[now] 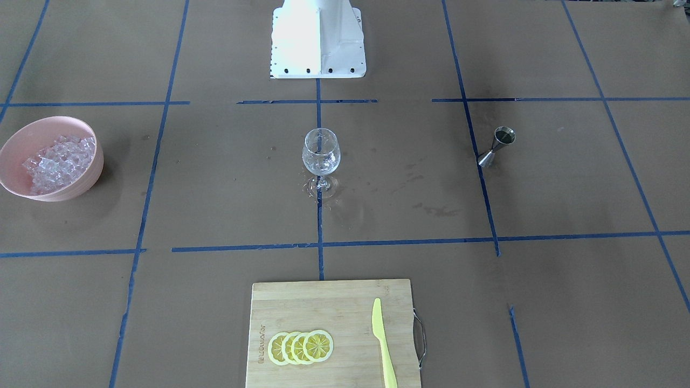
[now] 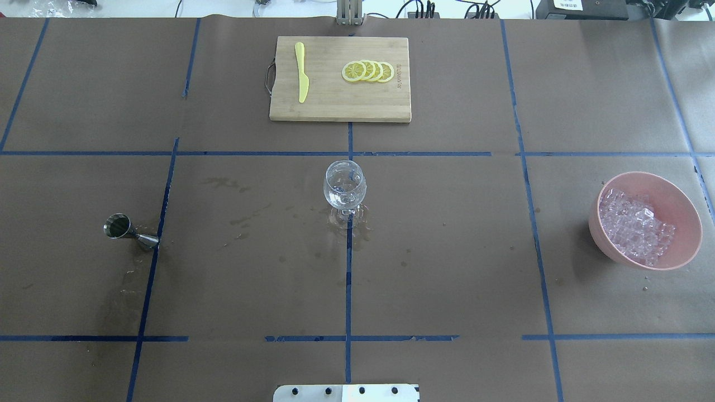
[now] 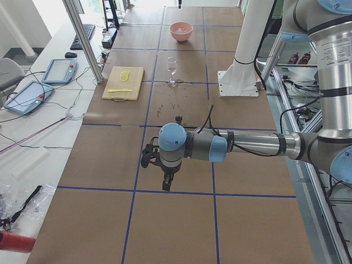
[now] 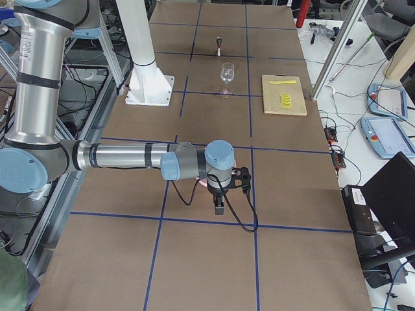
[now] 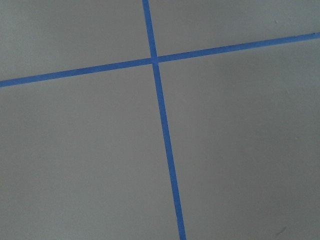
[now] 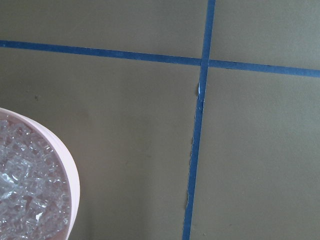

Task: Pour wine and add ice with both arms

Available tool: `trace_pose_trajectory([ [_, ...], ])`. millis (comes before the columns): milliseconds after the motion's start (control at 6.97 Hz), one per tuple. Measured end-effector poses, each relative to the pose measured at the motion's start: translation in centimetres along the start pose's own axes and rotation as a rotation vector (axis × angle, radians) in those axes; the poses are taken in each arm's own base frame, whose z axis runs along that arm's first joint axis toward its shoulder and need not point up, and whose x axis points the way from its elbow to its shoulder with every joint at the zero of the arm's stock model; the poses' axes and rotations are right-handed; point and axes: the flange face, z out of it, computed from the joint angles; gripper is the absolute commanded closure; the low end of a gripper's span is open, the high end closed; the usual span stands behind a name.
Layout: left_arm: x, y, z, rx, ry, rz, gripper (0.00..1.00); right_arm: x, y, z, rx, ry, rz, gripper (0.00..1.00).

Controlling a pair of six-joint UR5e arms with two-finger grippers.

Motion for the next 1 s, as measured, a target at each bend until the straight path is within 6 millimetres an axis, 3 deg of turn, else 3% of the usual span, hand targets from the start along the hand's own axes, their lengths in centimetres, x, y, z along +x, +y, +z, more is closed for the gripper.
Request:
trace_pose_trajectory([
  [717, 0.4, -0.4, -0.5, 0.012, -0.01, 0.019, 0.0, -0.2, 0.1, -0.2, 0.005, -0.005, -0.003, 0.0],
  [1004, 0.8, -1.3, -1.2, 0.047, -0.038, 0.056, 0.0, -2.2, -0.7, -2.0, 0.049, -0.012, -0.045, 0.0],
])
